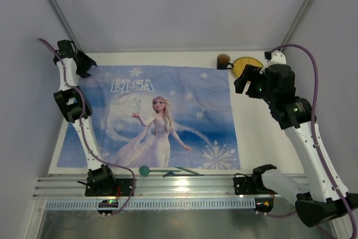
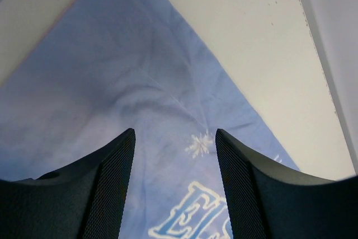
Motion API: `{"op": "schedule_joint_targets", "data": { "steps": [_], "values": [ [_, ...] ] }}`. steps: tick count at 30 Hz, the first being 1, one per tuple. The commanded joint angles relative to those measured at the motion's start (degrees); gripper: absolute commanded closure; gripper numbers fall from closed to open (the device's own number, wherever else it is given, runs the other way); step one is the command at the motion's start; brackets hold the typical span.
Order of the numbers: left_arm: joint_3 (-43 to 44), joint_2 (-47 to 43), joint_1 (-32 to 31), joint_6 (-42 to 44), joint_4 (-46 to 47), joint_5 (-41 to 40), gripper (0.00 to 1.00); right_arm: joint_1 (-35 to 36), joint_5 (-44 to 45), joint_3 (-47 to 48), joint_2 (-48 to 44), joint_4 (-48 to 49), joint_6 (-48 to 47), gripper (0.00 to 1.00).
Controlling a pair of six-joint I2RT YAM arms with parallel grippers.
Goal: Set the dinner table for one person
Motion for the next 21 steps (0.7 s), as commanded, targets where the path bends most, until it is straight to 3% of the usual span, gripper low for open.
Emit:
{"op": "schedule_joint_targets", "data": {
  "steps": [1, 7, 13, 18, 21],
  "values": [
    [-3.0, -14.5, -2.2, 0.5, -0.7, -3.5, 0.38, -0.2, -1.0, -3.1, -4.0, 4.8, 1.0, 0.18],
    [-16.6, -30.2, -6.2, 4.0, -3.4, -11.8, 0.38, -0.2, -2.0, -6.3, -7.0, 6.7, 0.8, 0.18],
    [-37.5, -42.2, -7.2, 1.9, -7.8, -21.2, 0.41, -0.2, -6.3, -11.0, -9.7, 8.4, 2.1, 0.18],
    [-61.2, -55.3, -7.2, -1.4, -2.1, -24.1, 0.42, -0.2, -9.7, -13.2, -9.9, 8.5, 2.8, 0.18],
    [-68.3, -60.6, -7.2, -3.8, -0.1, -25.1, 0.42, -0.2, -11.1, -13.8, -10.1, 8.9, 3.2, 0.18]
  ]
}}
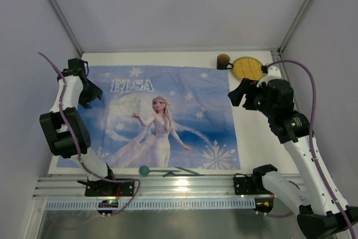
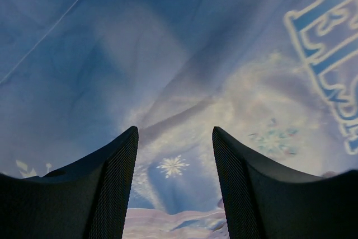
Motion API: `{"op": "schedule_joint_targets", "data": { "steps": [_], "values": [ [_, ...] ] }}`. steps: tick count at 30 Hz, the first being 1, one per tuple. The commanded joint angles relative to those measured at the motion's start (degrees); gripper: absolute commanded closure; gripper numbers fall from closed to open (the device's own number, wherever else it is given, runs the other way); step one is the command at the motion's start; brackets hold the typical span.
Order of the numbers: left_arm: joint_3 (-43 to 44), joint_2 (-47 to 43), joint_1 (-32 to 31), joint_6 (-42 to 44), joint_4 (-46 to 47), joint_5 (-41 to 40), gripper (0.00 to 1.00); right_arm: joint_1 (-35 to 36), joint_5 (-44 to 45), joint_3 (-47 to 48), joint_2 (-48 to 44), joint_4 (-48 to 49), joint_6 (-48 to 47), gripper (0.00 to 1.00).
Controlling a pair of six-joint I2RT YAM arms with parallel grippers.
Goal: Set the dinner table for one person
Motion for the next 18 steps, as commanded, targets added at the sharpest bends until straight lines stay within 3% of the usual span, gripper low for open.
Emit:
{"op": "schedule_joint_targets", "data": {
  "steps": [1, 7, 14, 18],
  "values": [
    [-8.6, -7.2, 0.0, -3.6, 2.9, -3.3, 0.42, -0.2, -3.3, -0.2, -0.8, 3.3, 1.2, 0.18],
    [-21.5, -14.5, 0.0, -6.3, 7.5, -4.5, 0.43, -0.2, -4.2, -0.3, 0.0, 4.2, 2.6, 0.18],
    [-28.9, -20.0, 0.0, -9.0, 10.5, -2.5, 0.42, -0.2, -5.4, 3.4, 5.5, 1.3, 3.7, 0.18],
    [-33.3, -24.7, 0.0, -12.0, 10.5, -5.3, 0.43, -0.2, -4.1, 8.3, 9.7, -2.2, 2.9, 0.18]
  ]
}}
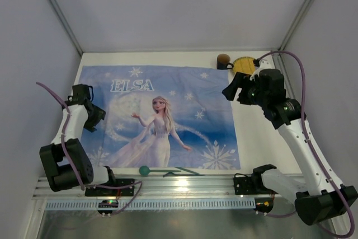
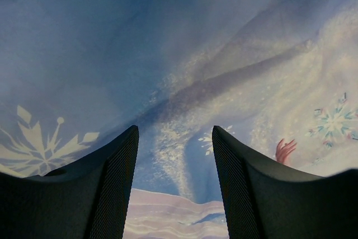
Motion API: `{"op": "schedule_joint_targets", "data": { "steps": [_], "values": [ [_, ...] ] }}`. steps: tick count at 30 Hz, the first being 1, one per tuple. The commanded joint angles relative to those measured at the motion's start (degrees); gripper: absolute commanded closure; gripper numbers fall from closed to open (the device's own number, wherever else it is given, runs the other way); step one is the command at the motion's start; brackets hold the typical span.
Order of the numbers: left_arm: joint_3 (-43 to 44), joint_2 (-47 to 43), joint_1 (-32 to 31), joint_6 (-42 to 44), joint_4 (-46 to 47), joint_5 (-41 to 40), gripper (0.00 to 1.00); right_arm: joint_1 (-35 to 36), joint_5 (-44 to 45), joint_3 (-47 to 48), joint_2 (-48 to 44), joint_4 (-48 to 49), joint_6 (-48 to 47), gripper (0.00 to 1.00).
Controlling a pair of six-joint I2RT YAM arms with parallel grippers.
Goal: Set the dinner table for one person
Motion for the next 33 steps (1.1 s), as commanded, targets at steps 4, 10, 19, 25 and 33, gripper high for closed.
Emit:
{"op": "schedule_joint_targets", "data": {
  "steps": [4, 10, 19, 25, 33],
  "values": [
    [-4.4, -6.6, 0.0, -3.2, 1.8, -6.5, 0.42, -0.2, 1.9, 9.9, 4.4, -3.1, 0.6, 0.18],
    [-6.4, -4.7, 0.0, -5.1, 3.9, -5.7, 0.42, -0.2, 2.6, 8.5, 3.3, -2.4, 3.1, 0.18],
    [-9.0, -2.0, 0.1, -10.4, 10.0, -6.2, 0.43, -0.2, 7.5, 5.3, -3.7, -5.2, 1.5, 0.18],
    [-5.8, 3.5, 0.2, -11.2, 8.8, -7.9, 0.43, -0.2, 11.6, 3.4, -8.4, -7.5, 0.2, 0.18],
    [-1.5, 8.2, 0.1, -11.4, 6.1, -10.5, 0.43, -0.2, 13.0, 3.0, -12.3, -9.1, 0.7, 0.18]
  ]
}}
